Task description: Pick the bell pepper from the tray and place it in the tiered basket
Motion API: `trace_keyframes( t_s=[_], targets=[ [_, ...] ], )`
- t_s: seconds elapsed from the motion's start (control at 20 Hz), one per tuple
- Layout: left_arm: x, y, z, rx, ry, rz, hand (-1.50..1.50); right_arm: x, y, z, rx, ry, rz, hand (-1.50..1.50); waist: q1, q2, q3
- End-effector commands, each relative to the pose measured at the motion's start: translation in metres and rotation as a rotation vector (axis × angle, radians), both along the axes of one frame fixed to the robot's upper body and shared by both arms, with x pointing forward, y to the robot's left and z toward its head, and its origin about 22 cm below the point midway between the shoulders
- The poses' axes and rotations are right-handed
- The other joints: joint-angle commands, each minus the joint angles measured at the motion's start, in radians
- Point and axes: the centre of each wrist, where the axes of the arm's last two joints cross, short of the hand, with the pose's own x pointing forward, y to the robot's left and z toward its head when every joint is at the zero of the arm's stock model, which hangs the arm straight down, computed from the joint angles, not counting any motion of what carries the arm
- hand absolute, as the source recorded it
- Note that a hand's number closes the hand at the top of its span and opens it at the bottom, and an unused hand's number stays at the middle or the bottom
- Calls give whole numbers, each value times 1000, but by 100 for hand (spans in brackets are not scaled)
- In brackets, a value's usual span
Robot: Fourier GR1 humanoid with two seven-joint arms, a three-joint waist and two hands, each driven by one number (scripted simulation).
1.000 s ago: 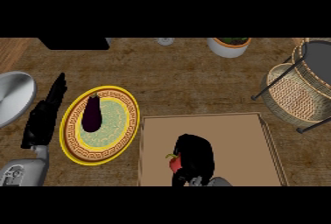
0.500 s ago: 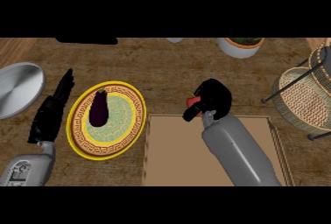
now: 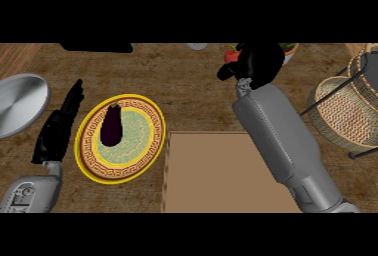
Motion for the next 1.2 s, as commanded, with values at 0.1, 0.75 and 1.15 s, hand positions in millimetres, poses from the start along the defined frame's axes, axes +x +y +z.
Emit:
trace_keyframes(
  t_s=[0.1, 0.75, 1.15],
  targets=[
    [-11, 5, -5, -7, 10, 1, 0, 22, 2, 60, -27, -187, -234, 150, -11, -9, 0],
    [-10, 23, -4, -7, 6, 41, 0, 46, -49, 121, -52, -149, -257, 150, -31, -8, 1],
    [-8, 8, -13, -8, 15, 28, 0, 59, -112, 94, -296, 23, -348, 150, -39, -8, 1]
  ],
)
